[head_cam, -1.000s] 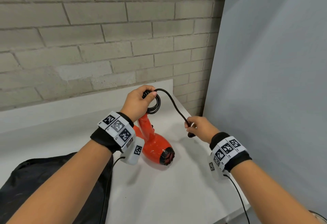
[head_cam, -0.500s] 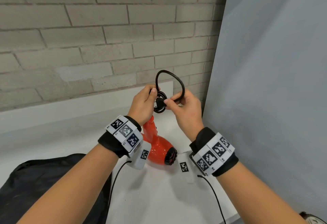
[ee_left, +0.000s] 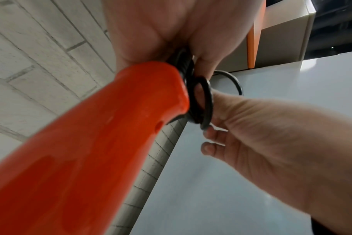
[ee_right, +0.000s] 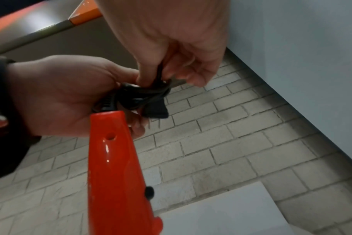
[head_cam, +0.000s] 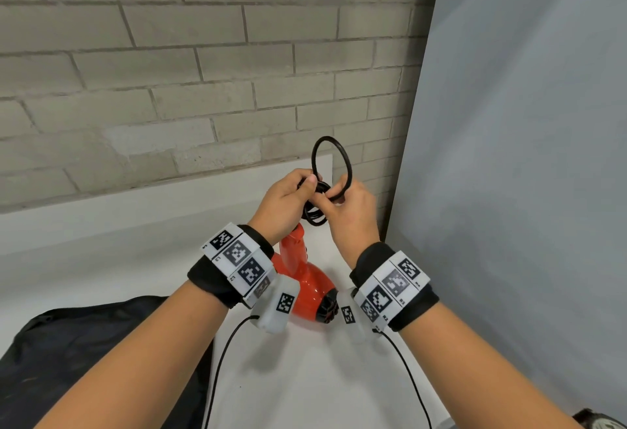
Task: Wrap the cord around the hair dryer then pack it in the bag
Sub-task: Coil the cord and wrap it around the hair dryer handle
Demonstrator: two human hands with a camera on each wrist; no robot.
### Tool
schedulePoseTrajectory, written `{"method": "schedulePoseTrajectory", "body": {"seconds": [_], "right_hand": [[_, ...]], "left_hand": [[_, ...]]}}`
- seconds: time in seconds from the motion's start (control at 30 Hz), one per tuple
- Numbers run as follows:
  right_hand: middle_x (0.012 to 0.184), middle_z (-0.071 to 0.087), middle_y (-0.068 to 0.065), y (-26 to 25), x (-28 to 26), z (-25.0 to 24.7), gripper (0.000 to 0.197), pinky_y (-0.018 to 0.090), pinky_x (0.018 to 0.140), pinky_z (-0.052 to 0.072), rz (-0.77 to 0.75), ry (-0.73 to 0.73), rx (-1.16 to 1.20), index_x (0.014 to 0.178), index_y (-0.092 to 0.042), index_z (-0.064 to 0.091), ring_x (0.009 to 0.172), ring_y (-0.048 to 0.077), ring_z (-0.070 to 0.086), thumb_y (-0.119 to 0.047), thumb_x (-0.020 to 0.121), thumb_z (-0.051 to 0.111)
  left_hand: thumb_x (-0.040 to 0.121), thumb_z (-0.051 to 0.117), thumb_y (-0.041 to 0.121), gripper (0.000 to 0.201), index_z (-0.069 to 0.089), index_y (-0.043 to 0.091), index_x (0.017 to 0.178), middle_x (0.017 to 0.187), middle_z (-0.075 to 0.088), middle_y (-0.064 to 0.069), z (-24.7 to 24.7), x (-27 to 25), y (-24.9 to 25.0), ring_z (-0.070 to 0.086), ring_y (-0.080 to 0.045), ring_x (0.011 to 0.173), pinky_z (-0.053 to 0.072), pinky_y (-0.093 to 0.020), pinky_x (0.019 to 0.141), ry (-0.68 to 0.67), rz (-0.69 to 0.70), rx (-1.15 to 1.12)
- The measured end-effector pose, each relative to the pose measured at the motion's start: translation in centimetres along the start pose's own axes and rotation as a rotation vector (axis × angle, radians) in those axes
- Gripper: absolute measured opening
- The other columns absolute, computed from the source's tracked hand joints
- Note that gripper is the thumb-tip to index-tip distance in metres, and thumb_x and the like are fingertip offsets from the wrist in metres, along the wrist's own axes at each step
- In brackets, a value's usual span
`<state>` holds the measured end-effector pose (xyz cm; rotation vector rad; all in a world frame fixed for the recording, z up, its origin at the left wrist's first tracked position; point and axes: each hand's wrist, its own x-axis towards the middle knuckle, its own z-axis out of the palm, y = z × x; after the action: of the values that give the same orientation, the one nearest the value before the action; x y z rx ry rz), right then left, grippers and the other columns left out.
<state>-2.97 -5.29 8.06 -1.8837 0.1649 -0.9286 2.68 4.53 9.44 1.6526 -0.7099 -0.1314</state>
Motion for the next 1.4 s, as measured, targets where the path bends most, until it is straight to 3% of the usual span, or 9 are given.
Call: {"method": "schedulePoseTrajectory", "body": {"seconds": [0.27,0.47,0.57,0.67,0.87,1.0,1.13,1.27,1.4], "right_hand": [[0.098,0.057,-0.007,1.3,-0.1,1.1,0.048,0.005,0.076,0.047,0.000,-0.295,0.199,0.134,-0.014,0.029,0.085,-0.005,0.058,-0.002,0.091,0.046],[0.064,0.048,-0.007,4.1,-0.1,-0.6,0.028,0.014,0.060,0.038,-0.078,-0.520,-0.122,0.122,-0.012,0.046,0.059,0.005,0.047,-0.021,0.098,0.034],[0.065,0.045,-0.010,7.9,0.2,-2.1,0.026,0.024,0.066,0.039,0.068,-0.670,-0.393,0.104,-0.010,0.058,0.059,0.006,0.043,-0.020,0.098,0.035],[0.079,0.054,-0.004,9.6,0.2,-2.8,0.027,0.031,0.075,0.044,0.149,-0.740,-0.546,0.112,-0.015,0.053,0.070,0.011,0.049,-0.014,0.098,0.030],[0.069,0.049,-0.009,6.3,0.7,-2.1,0.016,0.021,0.066,0.044,0.142,-0.699,-0.116,0.097,-0.020,0.058,0.066,0.009,0.049,-0.016,0.095,0.043],[0.051,0.053,-0.017,4.9,2.2,-2.6,0.019,0.010,0.056,0.034,0.109,-0.321,-0.137,0.079,-0.016,0.060,0.053,-0.006,0.050,-0.014,0.093,0.047],[0.068,0.058,-0.010,2.6,3.5,-3.9,0.017,0.027,0.065,0.043,0.009,-0.120,-0.252,0.086,-0.017,0.068,0.066,0.010,0.054,-0.024,0.090,0.053],[0.079,0.061,-0.007,-0.8,3.3,-4.7,0.019,0.031,0.069,0.046,-0.159,-0.008,-0.330,0.088,-0.016,0.068,0.077,0.016,0.057,-0.026,0.090,0.052],[0.075,0.060,-0.003,-2.9,2.8,-4.8,0.017,0.025,0.064,0.043,-0.291,-0.005,-0.269,0.083,-0.012,0.067,0.071,0.012,0.054,-0.020,0.089,0.054]], "left_hand": [[0.089,0.049,0.027,0.013,0.060,0.023,0.086,0.084,0.063,-0.009,-0.7,-0.2,-0.2,0.059,-0.019,0.076,0.048,-0.032,0.077,0.004,0.037,-0.030],[0.095,0.037,0.013,0.023,0.057,0.024,0.098,0.067,0.048,0.003,-2.0,0.4,-0.3,0.047,-0.002,0.045,0.039,-0.015,0.051,0.071,0.014,-0.176],[0.095,0.037,0.010,0.027,0.061,0.022,0.089,0.066,0.046,0.006,-2.4,0.5,-0.5,0.041,-0.003,0.043,0.037,-0.013,0.049,0.074,0.014,-0.209],[0.094,0.041,0.011,0.027,0.061,0.018,0.077,0.065,0.050,0.007,-2.2,0.5,-0.6,0.038,-0.002,0.042,0.034,-0.014,0.048,0.058,0.005,-0.181],[0.084,0.057,0.006,0.021,0.059,0.027,0.083,0.067,0.058,0.019,-1.5,0.9,-0.6,0.051,0.005,0.058,0.046,-0.011,0.056,0.058,0.076,-0.054],[0.081,0.062,0.008,0.019,0.061,0.027,0.085,0.079,0.058,0.008,-1.9,0.7,-0.2,0.053,0.006,0.061,0.044,-0.014,0.064,-0.022,0.048,0.014],[0.082,0.062,0.011,0.015,0.058,0.025,0.083,0.074,0.056,0.002,-1.6,-0.1,0.5,0.050,0.001,0.056,0.044,-0.012,0.059,-0.093,0.053,0.021],[0.082,0.064,0.016,0.018,0.056,0.031,0.089,0.105,0.065,-0.010,-1.4,-0.1,0.6,0.061,-0.017,0.093,0.050,-0.034,0.085,-0.105,0.080,0.105],[0.080,0.065,0.018,0.036,0.055,0.041,0.107,0.106,0.065,0.003,-1.1,0.0,1.1,0.060,-0.011,0.101,0.045,-0.026,0.094,-0.217,0.105,0.203]]}}
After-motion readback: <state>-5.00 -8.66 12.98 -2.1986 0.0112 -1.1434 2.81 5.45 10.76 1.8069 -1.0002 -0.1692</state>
